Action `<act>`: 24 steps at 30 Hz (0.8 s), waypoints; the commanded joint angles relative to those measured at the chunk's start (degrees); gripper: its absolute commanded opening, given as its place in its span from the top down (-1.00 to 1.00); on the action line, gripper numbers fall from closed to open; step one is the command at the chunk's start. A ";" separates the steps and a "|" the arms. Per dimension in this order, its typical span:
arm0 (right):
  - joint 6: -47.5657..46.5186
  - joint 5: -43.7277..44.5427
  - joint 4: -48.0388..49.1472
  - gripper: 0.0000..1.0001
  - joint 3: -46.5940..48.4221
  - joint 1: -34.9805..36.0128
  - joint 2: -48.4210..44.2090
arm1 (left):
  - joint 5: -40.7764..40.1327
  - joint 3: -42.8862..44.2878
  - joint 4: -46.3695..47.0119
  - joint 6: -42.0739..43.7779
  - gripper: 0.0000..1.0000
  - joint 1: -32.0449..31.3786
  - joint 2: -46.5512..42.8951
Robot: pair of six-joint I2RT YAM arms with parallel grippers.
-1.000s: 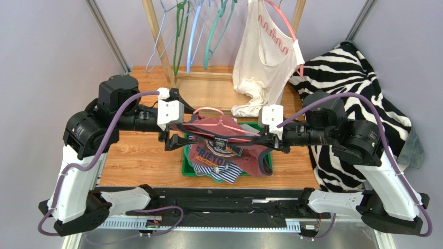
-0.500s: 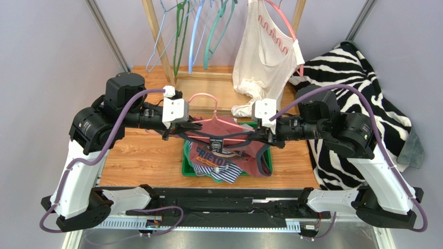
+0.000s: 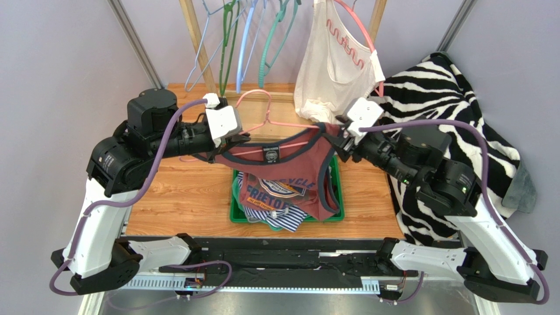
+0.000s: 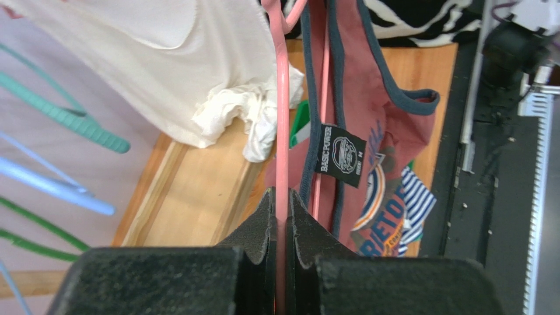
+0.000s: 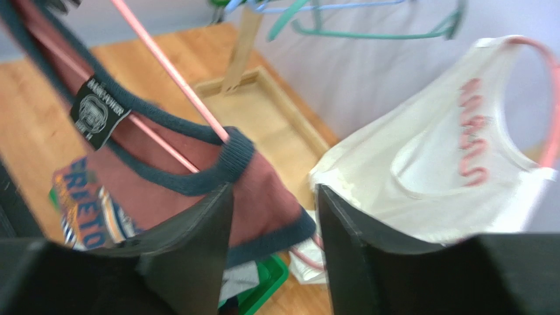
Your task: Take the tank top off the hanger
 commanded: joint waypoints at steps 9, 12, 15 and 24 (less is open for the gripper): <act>15.51 12.01 16.13 -0.23 -12.32 0.03 -13.69 | -12.19 -1.08 9.46 -6.93 1.00 0.22 -0.91; 19.04 8.58 18.06 -0.24 -19.00 0.03 -15.28 | -11.67 -0.47 9.46 -7.10 1.00 0.22 -0.82; 22.04 7.78 21.13 -0.27 -22.35 0.03 -14.14 | -10.44 0.06 8.93 -7.10 1.00 0.23 -0.82; 27.92 9.28 31.94 -0.29 -23.32 -0.84 -7.99 | -10.43 -0.55 8.05 -6.05 1.00 0.22 -1.79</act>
